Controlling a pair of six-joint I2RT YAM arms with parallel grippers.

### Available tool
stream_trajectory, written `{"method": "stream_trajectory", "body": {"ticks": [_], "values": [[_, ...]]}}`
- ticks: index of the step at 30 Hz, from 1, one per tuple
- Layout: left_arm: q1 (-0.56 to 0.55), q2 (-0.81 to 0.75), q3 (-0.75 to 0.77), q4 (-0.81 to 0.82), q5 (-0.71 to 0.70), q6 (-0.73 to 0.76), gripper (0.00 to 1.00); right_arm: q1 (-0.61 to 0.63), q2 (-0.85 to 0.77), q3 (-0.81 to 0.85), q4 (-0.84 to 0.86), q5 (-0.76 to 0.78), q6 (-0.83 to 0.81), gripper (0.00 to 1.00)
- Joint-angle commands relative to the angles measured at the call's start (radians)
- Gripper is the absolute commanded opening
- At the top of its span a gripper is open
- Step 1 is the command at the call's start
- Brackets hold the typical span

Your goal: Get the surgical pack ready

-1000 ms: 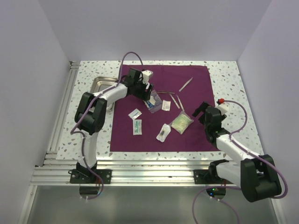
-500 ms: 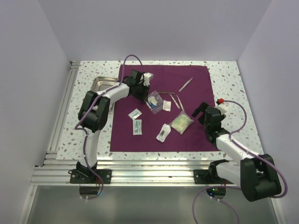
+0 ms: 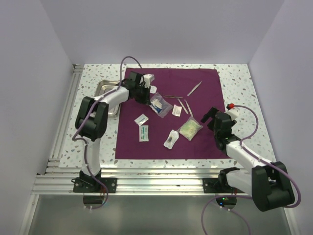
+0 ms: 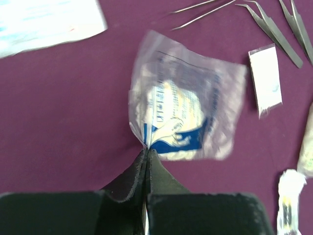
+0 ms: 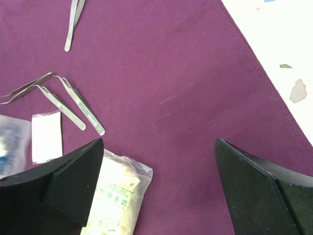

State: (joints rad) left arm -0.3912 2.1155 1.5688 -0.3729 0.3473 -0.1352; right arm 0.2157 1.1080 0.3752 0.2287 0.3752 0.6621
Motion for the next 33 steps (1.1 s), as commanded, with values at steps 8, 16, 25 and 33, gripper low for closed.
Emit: {"method": "stream_trajectory", "body": {"ticks": [8,16,25,33], "values": [[0.267,-0.434,-0.366,0.221,-0.027,-0.153,0.00,0.002,0.013,0.021,0.023,-0.005,-0.004,0.99],[0.391,-0.532,-0.504,0.276,-0.214,-0.193,0.00,0.004,0.026,0.025,0.024,-0.018,-0.004,0.99],[0.457,-0.512,-0.572,0.256,-0.344,-0.150,0.00,0.004,0.030,0.024,0.032,-0.030,-0.001,0.99],[0.457,-0.477,-0.540,0.183,-0.439,-0.086,0.00,0.002,0.041,0.030,0.029,-0.039,0.001,0.99]]}}
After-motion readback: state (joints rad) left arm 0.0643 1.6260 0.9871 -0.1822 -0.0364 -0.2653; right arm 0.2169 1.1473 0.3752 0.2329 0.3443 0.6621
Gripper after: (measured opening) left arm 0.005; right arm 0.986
